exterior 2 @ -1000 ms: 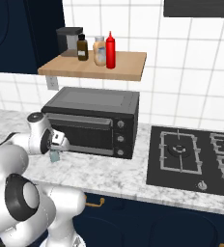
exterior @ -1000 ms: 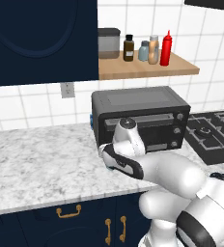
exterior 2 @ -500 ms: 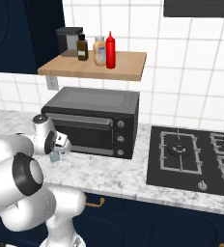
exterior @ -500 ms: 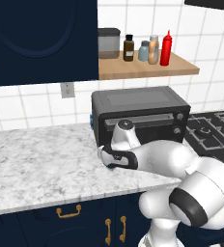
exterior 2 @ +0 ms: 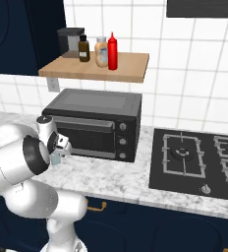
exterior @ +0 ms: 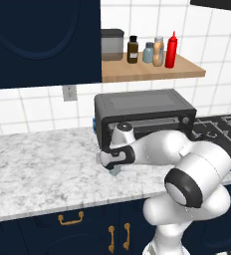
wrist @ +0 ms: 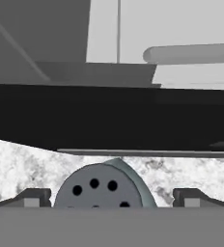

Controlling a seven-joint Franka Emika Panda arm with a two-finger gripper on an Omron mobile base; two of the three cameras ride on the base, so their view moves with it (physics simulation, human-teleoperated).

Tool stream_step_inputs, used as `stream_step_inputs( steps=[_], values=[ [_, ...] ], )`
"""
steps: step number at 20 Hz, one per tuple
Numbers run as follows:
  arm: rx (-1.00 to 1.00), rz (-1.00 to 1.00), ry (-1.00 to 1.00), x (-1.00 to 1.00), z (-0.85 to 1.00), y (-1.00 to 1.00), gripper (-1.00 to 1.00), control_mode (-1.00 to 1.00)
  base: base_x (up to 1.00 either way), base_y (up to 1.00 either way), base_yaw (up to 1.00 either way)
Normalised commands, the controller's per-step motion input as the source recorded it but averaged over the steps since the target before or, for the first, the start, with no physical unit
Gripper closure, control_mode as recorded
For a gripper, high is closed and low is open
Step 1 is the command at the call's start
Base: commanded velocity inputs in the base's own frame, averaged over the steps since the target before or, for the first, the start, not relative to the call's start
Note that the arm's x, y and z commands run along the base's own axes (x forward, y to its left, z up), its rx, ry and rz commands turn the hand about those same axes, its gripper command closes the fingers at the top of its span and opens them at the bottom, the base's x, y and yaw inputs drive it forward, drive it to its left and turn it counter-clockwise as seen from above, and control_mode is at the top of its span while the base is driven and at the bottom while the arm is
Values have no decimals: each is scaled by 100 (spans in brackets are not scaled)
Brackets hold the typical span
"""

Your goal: Put the shaker and condiment bottle from the counter next to their counterparts in the cabinet.

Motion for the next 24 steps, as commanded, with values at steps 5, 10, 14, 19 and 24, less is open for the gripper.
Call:
stream_step_inputs(
  steps=[5,10,14,19,24],
  values=[
    [0,-1,5,16,-32,16,100,-100,0,0,0],
    [1,-1,5,2,-24,1,100,-100,0,0,0],
    [5,-1,0,-5,-11,-13,100,-100,0,0,0],
    [1,1,-5,-52,15,-6,100,-100,0,0,0],
    [0,0,-10,-70,42,-13,100,-100,0,0,0]
  ],
)
